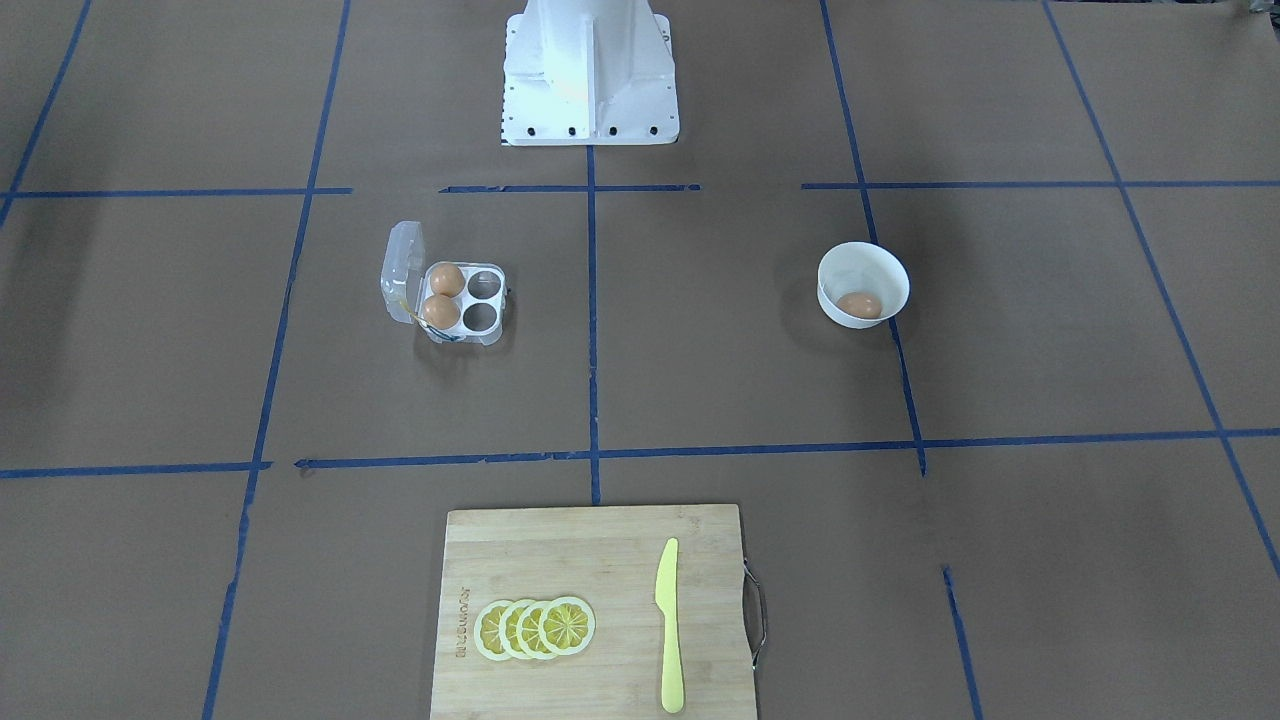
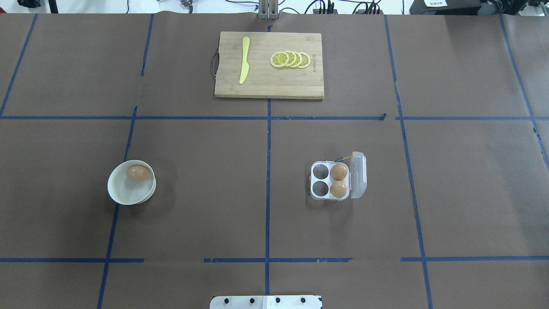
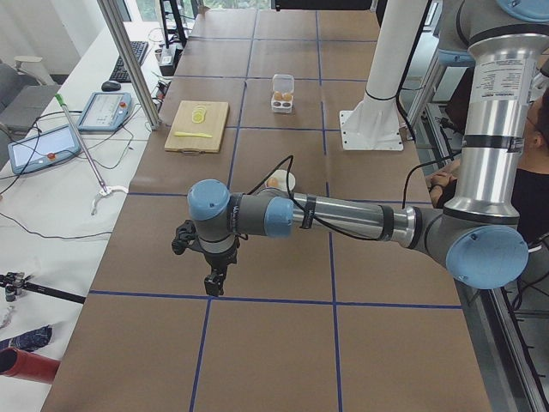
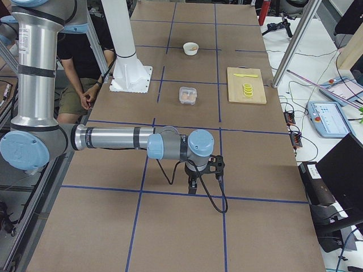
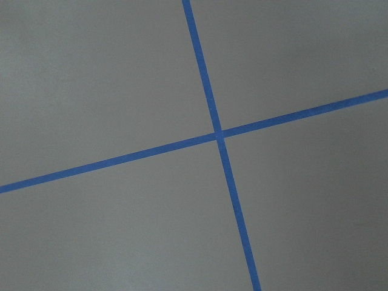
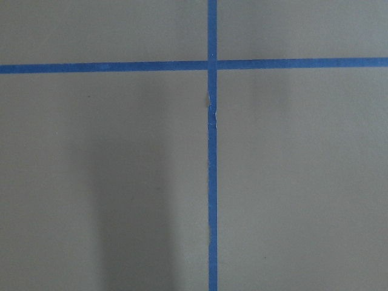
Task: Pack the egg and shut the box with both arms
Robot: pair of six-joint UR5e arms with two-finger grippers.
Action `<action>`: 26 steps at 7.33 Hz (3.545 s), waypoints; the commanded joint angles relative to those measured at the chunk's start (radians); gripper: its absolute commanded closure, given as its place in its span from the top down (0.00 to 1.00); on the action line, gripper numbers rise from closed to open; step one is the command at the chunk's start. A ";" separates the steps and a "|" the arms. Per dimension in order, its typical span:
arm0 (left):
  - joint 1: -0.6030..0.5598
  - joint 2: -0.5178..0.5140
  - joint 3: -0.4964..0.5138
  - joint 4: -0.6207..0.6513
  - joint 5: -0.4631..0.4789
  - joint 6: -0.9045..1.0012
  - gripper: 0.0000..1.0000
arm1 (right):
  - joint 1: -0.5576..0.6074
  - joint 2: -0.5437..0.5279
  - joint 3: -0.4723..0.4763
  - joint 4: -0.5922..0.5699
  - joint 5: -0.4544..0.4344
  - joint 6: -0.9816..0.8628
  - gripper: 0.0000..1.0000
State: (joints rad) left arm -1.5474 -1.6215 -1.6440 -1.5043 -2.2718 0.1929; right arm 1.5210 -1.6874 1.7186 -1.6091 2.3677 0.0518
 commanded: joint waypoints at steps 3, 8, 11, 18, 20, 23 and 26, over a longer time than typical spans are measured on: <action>-0.010 0.008 -0.027 0.021 -0.002 0.005 1.00 | -0.001 0.002 0.001 0.001 0.002 0.002 1.00; -0.008 0.032 -0.057 -0.005 -0.031 0.010 1.00 | -0.004 0.006 -0.004 0.036 0.038 0.005 1.00; -0.002 0.035 -0.057 -0.005 -0.098 0.008 1.00 | -0.022 0.000 -0.010 0.075 0.059 0.003 1.00; 0.048 0.035 -0.056 -0.140 -0.191 -0.004 1.00 | -0.036 -0.009 -0.016 0.133 0.061 0.008 1.00; 0.137 0.040 -0.063 -0.250 -0.204 -0.116 1.00 | -0.047 -0.009 -0.020 0.133 0.061 0.008 1.00; 0.316 0.037 -0.135 -0.405 -0.190 -0.723 1.00 | -0.048 -0.009 -0.020 0.133 0.061 0.008 1.00; 0.453 0.034 -0.151 -0.610 -0.142 -1.202 1.00 | -0.053 -0.009 -0.022 0.133 0.059 0.006 1.00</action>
State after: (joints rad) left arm -1.1599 -1.5868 -1.7827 -2.0246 -2.4504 -0.8064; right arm 1.4699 -1.6965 1.6972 -1.4757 2.4280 0.0596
